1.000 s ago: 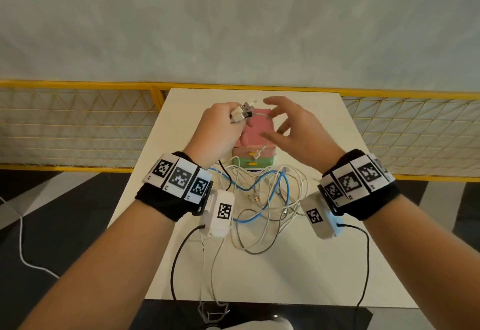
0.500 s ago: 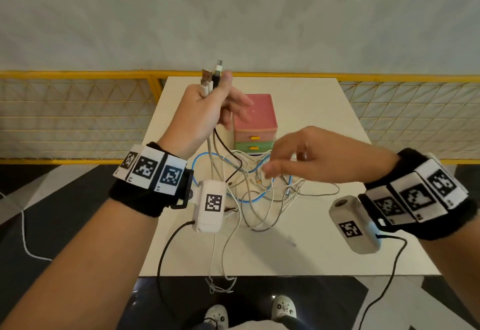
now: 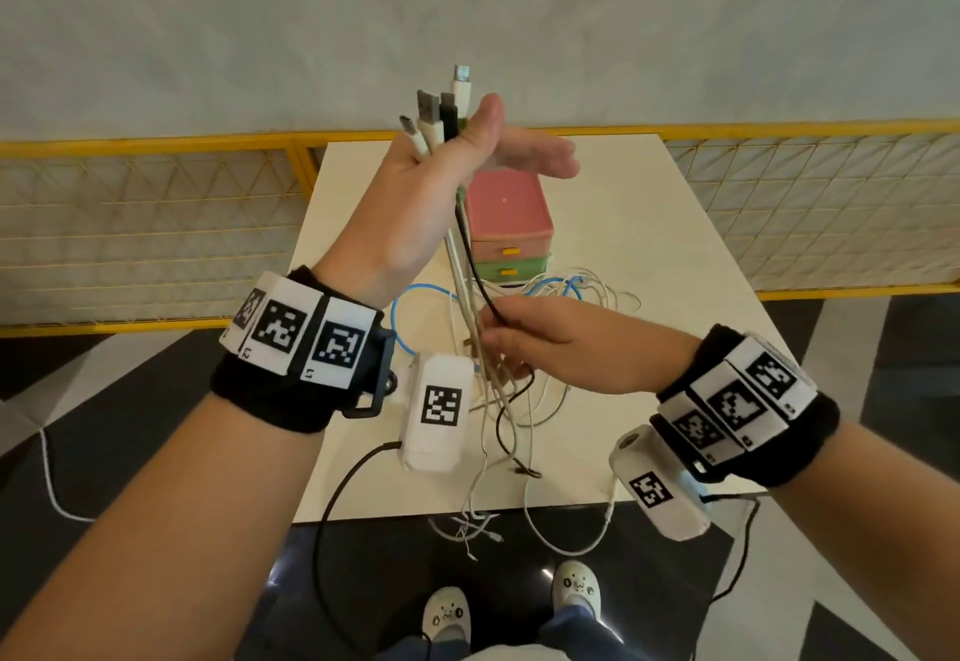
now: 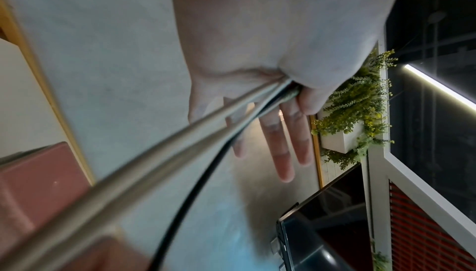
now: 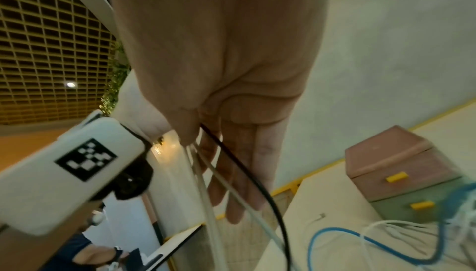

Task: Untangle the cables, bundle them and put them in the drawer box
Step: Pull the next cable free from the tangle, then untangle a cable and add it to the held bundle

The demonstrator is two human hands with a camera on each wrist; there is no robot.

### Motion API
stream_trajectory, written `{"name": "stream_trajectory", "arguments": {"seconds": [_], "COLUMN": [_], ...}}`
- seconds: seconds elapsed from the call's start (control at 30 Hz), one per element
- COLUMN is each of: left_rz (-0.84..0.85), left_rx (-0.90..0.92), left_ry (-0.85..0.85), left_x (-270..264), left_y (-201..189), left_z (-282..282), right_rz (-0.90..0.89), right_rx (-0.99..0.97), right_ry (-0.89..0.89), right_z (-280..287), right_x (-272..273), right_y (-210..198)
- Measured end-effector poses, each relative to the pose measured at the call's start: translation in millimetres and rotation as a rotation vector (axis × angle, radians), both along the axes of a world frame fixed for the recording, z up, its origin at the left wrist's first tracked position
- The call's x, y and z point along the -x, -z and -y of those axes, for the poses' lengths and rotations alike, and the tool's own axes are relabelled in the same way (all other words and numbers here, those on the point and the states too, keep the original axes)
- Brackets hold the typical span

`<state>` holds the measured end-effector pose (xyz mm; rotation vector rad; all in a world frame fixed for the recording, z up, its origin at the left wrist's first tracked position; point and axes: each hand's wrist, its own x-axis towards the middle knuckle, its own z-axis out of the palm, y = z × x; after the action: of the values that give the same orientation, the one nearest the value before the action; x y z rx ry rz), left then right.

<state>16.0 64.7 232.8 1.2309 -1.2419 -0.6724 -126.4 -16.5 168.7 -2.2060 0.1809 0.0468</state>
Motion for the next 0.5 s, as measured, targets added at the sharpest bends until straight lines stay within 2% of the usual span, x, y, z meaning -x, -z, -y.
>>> {"name": "stream_trajectory", "arguments": {"seconds": [0.07,0.13,0.23,0.33,0.4,0.5], "left_rz": [-0.042,-0.058,-0.058,-0.064,-0.054,-0.037], "left_rx": [0.023,0.041,0.037,0.009,-0.026,-0.066], "left_ry": [-0.004,-0.021,-0.045,-0.03,-0.02,-0.02], "left_x": [-3,-8,-11,-9,-7,-3], "left_y": [-1,-4,-6,-3,-1,0], "left_z": [-3,-6,-10,-12,-11,-9], "right_rz": [-0.085,-0.169,-0.213,-0.235,-0.204,-0.132], "right_rx": [0.145,0.211,-0.021,-0.145,-0.058,0.244], "right_ry": [-0.026,0.015,0.171,0.164,0.107,0.123], "right_z": [2,3,-2,-6,-8,-7], "right_x": [6,13,19,21,20,17], "right_y": [10,21,25,15,11,13]}}
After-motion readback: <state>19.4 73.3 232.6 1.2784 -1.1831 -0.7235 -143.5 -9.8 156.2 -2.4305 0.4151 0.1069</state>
